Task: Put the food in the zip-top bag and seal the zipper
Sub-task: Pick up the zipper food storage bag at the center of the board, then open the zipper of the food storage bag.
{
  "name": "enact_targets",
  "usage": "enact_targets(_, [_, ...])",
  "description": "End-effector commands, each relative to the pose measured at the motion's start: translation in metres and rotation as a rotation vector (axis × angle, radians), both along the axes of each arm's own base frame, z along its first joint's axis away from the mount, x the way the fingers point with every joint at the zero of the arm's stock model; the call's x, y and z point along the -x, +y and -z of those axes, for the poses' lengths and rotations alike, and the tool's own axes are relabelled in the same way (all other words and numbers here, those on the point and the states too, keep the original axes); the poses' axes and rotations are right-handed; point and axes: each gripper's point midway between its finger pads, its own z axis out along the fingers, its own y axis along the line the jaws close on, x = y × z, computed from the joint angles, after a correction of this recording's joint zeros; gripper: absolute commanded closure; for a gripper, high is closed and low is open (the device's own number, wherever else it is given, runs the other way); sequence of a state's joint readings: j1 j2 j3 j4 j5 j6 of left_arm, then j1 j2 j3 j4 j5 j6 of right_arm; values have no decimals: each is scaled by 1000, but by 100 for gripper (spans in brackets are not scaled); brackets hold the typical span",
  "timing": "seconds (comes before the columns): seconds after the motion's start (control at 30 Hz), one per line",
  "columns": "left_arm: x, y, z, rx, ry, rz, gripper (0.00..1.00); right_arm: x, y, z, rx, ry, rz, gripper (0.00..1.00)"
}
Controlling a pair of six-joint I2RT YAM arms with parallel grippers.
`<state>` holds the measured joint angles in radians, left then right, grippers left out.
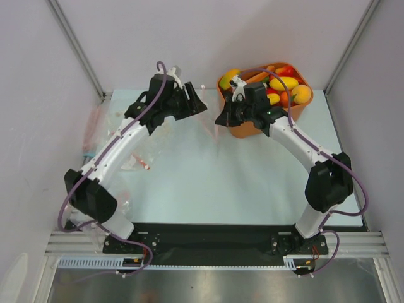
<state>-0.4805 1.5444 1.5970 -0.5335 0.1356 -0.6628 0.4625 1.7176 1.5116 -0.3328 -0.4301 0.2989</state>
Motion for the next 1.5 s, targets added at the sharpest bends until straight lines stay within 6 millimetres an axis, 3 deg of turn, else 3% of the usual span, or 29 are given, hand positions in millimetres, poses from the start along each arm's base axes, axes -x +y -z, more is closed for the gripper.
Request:
enact_targets(0.0, [-11,-8,-2,-53,-19,49,36,0,8,-43,-55,-99,-6,100])
enact_targets(0.17, [-17,-4,10,-104,11,26,40,4,12,-46,-55,-105,-22,100])
enact_targets(0.4, [-27,-3,27,-138,27,10,54,11,12,-51,-53,-127,-36,100])
enact_targets(0.53, [-30,9,45,-196,72,-51,55,14,11,-54,-57,-135,-36,100])
enact_targets(0.7, [-31,6,59,-191,92,-47,54,20,12,-55,-70,-138,-57,100])
enact_targets(0.73, [-31,5,61,-190,98,-44,56,20,11,-56,-73,-137,-53,100])
enact_targets(0.77, [-33,4,62,-192,97,-42,70,21,11,-56,-74,-138,-52,100])
enact_targets(0.87, [-36,3,51,-195,66,-34,99,19,7,-54,-72,-131,-36,100])
enact_targets(0.97, [-40,13,27,-239,0,-65,100,15,3,-55,-129,-80,-8,100])
enact_targets(1.0, [-42,15,11,-258,-48,-62,100,8,-6,-54,-151,-60,14,96])
enact_targets(1.03, [-42,17,4,-276,-67,-65,100,3,-9,-57,-173,-48,23,78])
enact_targets(1.07, [-40,22,1,-307,-68,-72,100,1,-10,-63,-204,-42,24,72])
enact_targets(1.1, [-41,22,-14,-310,-103,-62,100,-5,-17,-66,-209,-48,42,63])
enact_targets(1.23, [-33,14,-36,-302,-128,-4,100,-15,-15,-77,-206,-75,33,43])
enact_targets(1.3, [-30,12,-44,-325,-141,22,100,-15,-12,-79,-220,-68,17,39])
enact_targets(1.47, [-18,4,-43,-400,-135,80,100,-18,-4,-72,-222,-46,3,38])
